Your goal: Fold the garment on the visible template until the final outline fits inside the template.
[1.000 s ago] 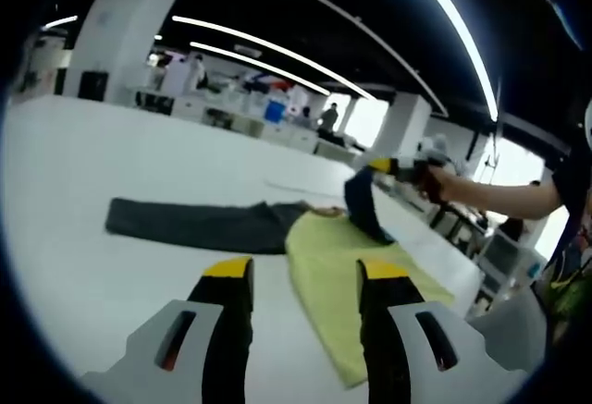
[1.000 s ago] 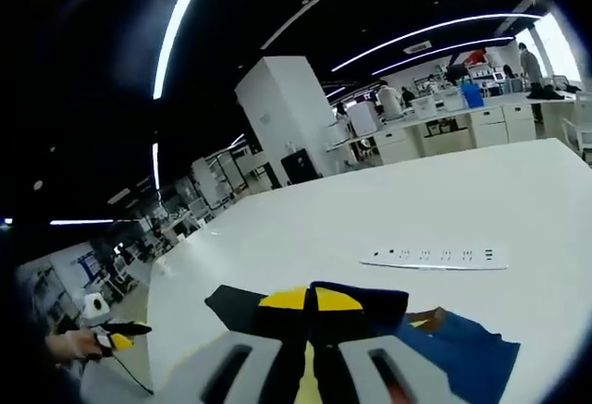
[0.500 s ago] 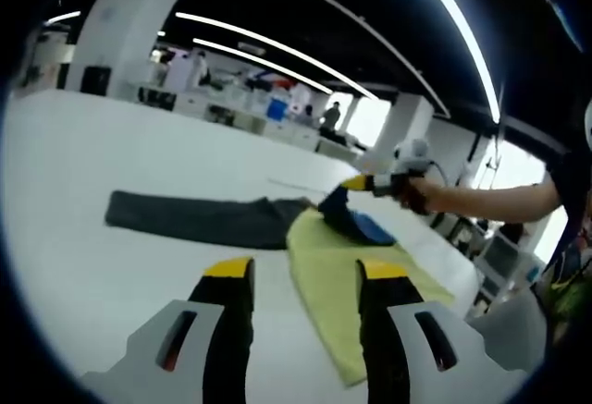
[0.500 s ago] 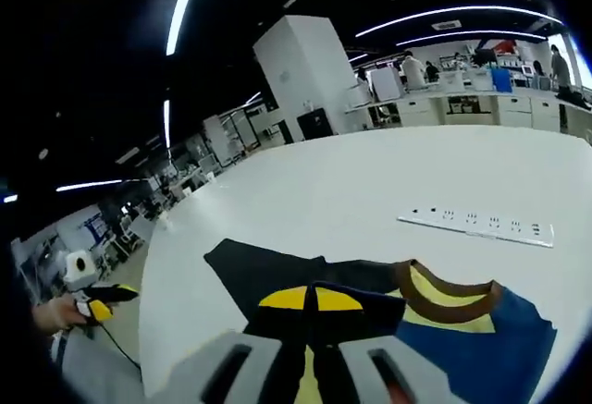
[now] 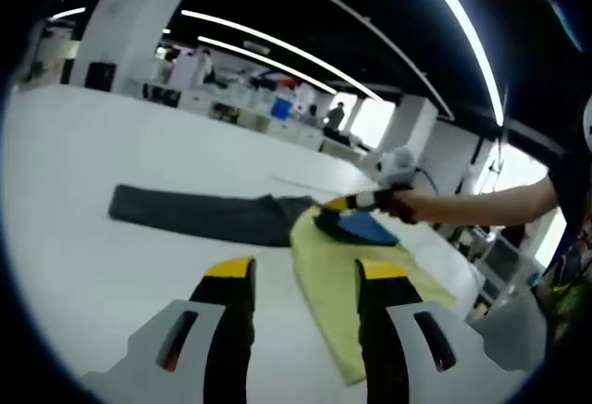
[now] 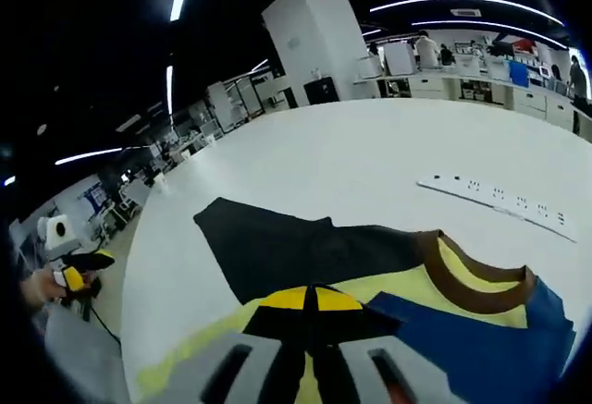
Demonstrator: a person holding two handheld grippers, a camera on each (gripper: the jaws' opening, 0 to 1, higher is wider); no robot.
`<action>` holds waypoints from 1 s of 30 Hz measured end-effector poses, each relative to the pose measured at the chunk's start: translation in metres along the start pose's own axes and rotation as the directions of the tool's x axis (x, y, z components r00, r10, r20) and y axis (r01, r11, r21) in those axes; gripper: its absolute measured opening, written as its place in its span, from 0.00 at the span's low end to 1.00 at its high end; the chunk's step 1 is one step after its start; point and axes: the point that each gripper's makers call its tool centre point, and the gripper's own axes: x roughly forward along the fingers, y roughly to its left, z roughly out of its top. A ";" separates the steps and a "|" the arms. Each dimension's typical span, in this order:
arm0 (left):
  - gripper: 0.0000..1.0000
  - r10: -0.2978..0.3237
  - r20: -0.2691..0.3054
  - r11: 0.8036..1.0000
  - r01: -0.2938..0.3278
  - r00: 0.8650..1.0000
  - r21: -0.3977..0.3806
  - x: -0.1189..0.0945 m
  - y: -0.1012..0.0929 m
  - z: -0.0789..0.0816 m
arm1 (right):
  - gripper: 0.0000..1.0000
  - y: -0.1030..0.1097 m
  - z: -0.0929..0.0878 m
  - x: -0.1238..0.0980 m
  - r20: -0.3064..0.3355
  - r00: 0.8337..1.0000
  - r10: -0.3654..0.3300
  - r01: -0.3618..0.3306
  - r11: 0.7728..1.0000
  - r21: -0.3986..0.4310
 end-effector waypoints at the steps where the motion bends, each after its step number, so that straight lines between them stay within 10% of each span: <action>1: 0.40 0.000 0.000 1.000 0.000 1.000 0.001 0.000 0.000 0.000 | 0.00 -0.001 -0.002 0.004 -0.016 1.000 -0.001 0.001 1.000 -0.023; 12: 0.39 0.010 0.008 1.000 -0.010 1.000 -0.019 0.004 0.005 -0.001 | 0.00 -0.004 -0.024 0.031 -0.121 0.993 0.006 -0.018 0.995 -0.101; 30: 0.39 0.014 0.013 0.999 -0.014 1.000 -0.040 0.004 0.004 -0.004 | 0.00 0.014 -0.011 0.032 -0.069 0.997 0.047 -0.056 0.990 -0.126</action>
